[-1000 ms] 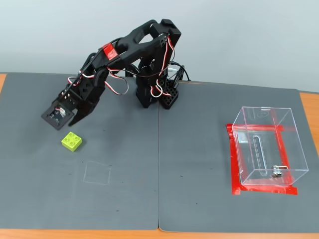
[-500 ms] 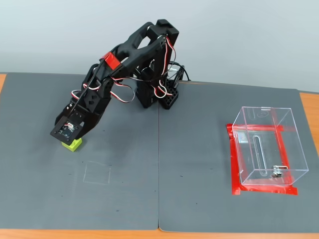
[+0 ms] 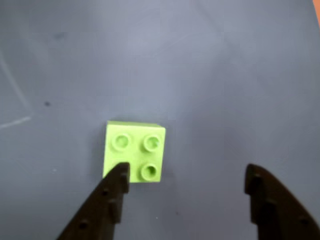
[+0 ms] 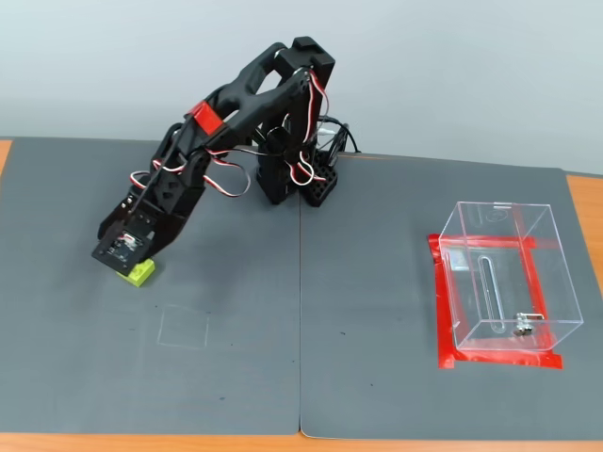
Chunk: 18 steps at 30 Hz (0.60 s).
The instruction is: Pick the green lego block and place it into the transparent box
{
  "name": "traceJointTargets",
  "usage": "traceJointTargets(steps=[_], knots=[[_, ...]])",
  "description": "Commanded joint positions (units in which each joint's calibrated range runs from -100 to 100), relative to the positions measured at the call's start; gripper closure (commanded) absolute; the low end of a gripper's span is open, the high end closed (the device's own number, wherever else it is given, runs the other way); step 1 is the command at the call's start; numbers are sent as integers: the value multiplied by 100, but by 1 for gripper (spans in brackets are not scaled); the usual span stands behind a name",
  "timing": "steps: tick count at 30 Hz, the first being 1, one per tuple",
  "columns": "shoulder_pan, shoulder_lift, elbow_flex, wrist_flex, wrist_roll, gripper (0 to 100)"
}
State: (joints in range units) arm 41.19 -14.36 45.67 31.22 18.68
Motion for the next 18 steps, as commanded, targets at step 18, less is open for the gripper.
traceJointTargets(steps=[18], knots=[[-110,550,-247,-214,15,73]])
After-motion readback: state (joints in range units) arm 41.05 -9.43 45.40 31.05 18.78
